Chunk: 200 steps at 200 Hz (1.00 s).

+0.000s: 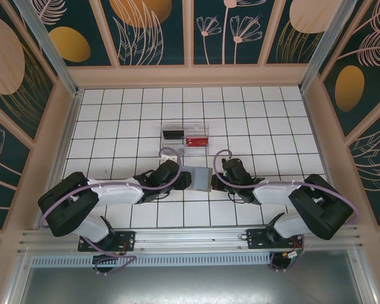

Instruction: Take the credit cards out of the card holder

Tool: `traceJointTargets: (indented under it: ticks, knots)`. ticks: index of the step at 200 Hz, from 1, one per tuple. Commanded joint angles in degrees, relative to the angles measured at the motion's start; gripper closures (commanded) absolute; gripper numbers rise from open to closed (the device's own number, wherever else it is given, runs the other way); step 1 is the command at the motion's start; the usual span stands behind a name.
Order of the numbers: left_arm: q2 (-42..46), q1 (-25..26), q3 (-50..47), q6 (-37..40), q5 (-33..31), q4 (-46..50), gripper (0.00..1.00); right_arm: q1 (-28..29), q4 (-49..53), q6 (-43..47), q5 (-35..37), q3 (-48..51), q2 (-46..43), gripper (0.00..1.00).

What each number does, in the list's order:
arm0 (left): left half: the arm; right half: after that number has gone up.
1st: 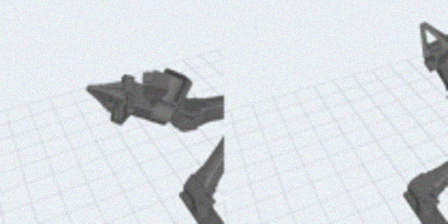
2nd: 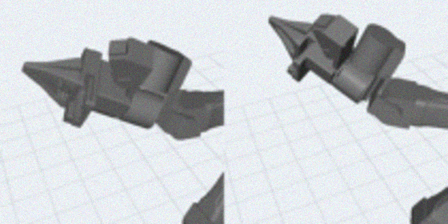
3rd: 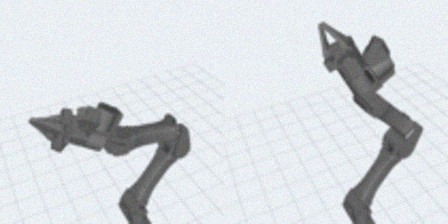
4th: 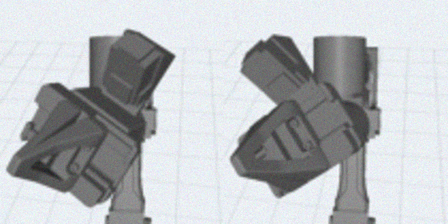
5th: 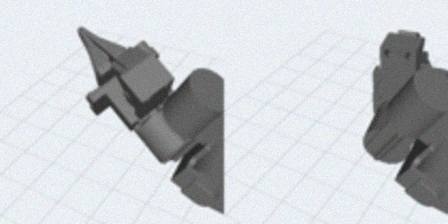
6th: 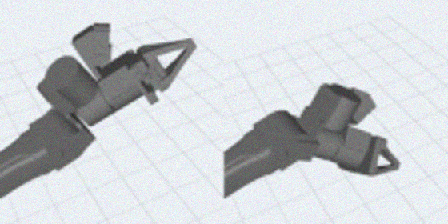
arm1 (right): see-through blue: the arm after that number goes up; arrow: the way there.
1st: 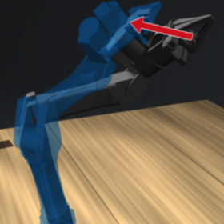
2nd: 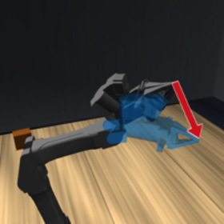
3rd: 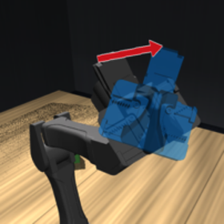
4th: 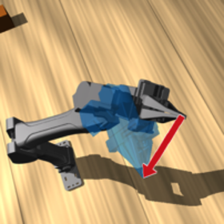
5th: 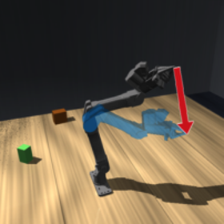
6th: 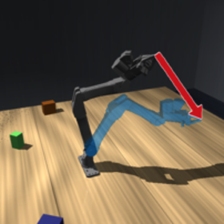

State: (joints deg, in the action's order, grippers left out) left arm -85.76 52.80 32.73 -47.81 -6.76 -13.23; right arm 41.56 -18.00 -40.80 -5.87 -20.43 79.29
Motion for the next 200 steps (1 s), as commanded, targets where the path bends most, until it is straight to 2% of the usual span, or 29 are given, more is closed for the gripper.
traceJointTargets:
  ticks: [1,65,134,200]
  knots:
    - [-0.8,-0.4,0.7,-0.8,-2.0,1.3,0.48,-0.4,-0.1,1.0,0.3,-1.2,0.9,0.96]
    - [-1.1,-0.3,0.9,-1.0,-3.3,1.9,0.47,-0.4,-0.4,0.9,0.0,-1.1,1.2,0.97]
    - [-3.5,-0.3,1.4,-0.6,0.2,0.0,0.48,-0.4,-0.6,0.9,-0.5,-1.2,1.6,0.98]
    - [-1.1,-0.4,0.4,1.0,6.0,-5.0,0.46,-0.4,-1.1,0.8,-0.9,-1.2,2.1,0.98]
